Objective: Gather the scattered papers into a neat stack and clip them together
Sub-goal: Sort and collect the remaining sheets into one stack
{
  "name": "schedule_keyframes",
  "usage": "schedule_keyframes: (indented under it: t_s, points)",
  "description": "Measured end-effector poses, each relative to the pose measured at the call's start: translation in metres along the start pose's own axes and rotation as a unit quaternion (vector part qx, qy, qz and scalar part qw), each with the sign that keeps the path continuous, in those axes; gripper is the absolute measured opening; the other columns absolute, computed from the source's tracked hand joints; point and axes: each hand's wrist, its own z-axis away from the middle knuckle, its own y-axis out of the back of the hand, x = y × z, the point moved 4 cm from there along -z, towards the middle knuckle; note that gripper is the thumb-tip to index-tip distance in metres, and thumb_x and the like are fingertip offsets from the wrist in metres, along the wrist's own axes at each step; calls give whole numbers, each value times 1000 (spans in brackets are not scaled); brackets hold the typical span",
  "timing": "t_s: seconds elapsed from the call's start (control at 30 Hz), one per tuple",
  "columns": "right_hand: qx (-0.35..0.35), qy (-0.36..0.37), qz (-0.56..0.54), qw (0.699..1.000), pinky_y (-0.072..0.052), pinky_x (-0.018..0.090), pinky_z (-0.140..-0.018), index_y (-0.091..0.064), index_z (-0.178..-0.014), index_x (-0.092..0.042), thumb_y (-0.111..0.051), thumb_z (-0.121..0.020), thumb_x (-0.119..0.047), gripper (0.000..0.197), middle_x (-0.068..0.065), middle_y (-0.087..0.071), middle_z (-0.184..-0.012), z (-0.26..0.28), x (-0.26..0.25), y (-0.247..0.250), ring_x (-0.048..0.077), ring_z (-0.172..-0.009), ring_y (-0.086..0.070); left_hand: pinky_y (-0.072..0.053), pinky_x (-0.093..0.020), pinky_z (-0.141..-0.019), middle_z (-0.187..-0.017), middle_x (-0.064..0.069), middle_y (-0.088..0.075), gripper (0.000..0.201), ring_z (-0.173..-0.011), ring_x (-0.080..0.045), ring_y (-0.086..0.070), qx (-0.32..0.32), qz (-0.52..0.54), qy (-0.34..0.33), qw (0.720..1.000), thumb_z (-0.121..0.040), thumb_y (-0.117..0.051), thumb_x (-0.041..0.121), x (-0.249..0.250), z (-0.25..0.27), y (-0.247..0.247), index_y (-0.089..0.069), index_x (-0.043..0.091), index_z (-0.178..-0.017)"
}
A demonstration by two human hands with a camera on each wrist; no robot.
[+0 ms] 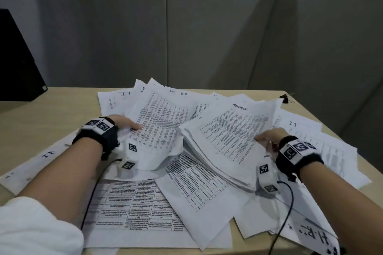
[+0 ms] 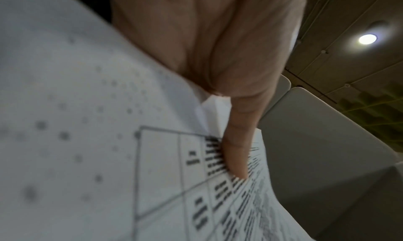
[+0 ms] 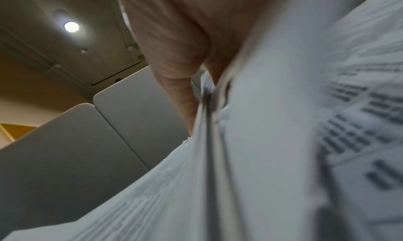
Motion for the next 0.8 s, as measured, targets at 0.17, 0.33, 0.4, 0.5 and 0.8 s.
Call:
schedule_keyframes:
  t_s: [0.17,0.33,0.4,0.5,0.8]
  points:
    - [-4,0,-2,1000,-28,14,-30,-57,-89,3,-64,-83,-8,14,3,-44,-25,3,-15,-19,18,-37,-41,-49,-40,-88,-95,-17,-69,41,-96,-35,-60,-15,12,20,1000,-75,-73,23,23,73,-26,-58,-4,-102]
    - [12,-5,-36,999,-28,11,-25,-40,-128,15,-59,-85,0,49,8,-44,-25,4,-15,-31,17,-20,-42,-30,-25,-51,-93,-43,-53,26,-95,-57,-52,26,59,14,998,-87,-60,13,6,90,-35,-57,-8,-102]
    - [27,-6,-53,998,-31,19,-32,-35,-132,13,-57,-87,2,51,13,-52,-47,6,-13,-29,19,-34,-44,-38,-25,-49,-101,-33,-57,25,-68,-29,-56,25,114,16,993,-87,-61,13,2,101,-42,-55,-2,-106]
    - [51,-11,-92,994,-30,14,-28,-37,-133,11,-56,-86,3,51,13,-53,-75,4,-12,-14,16,-42,-39,-49,-31,-40,-73,-15,-51,15,-51,-26,-54,-7,244,50,968,-88,-59,10,-5,117,-63,-47,2,-94]
    - [42,-40,-152,987,-42,16,-34,-56,-97,10,-54,-85,1,15,17,-60,-72,11,22,9,15,-23,-49,-47,-42,-89,-106,-17,-57,14,-91,-30,-58,-14,332,27,943,-86,-59,0,11,125,-124,-49,-2,-96]
